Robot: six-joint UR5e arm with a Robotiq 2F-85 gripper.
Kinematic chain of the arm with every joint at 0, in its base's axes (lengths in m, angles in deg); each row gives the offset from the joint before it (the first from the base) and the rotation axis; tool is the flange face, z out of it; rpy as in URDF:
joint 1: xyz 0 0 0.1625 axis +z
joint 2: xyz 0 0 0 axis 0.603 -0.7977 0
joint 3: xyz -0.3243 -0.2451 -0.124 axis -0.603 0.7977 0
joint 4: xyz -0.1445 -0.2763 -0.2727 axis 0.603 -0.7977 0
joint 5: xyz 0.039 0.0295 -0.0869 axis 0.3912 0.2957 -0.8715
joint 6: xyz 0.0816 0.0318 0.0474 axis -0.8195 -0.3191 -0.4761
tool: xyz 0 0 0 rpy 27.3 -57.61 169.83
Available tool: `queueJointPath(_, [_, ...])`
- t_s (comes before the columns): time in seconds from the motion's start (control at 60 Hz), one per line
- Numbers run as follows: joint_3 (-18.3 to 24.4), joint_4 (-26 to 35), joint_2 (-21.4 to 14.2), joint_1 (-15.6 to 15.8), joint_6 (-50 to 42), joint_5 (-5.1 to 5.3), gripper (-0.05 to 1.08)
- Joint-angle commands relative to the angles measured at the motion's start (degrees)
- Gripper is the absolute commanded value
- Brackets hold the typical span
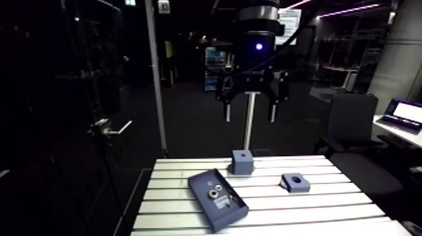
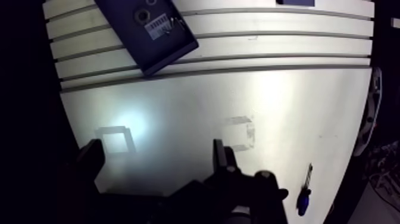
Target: Pick up the bearing and press it into the housing until flush.
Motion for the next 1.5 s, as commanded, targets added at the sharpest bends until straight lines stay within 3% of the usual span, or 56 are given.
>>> queueJointPath(0.017, [-1.35, -2.7, 0.76, 1.14, -0.23, 0.65, 0.0])
queueJointPath(0.533, [-8.84, -19.06, 7.7, 4.6, -1.11, 0.83, 0.0])
queueJointPath(0.85, [-13.67, -27.82, 10.59, 4.88, -1.48, 0.05, 0.01])
queueJointPath(1.0, [-14.17, -28.92, 12.15, 4.88, -1.55, 0.11, 0.01])
queueJointPath(1.5, [-14.17, -34.48, 17.79, 6.98, -2.93, 0.05, 0.2])
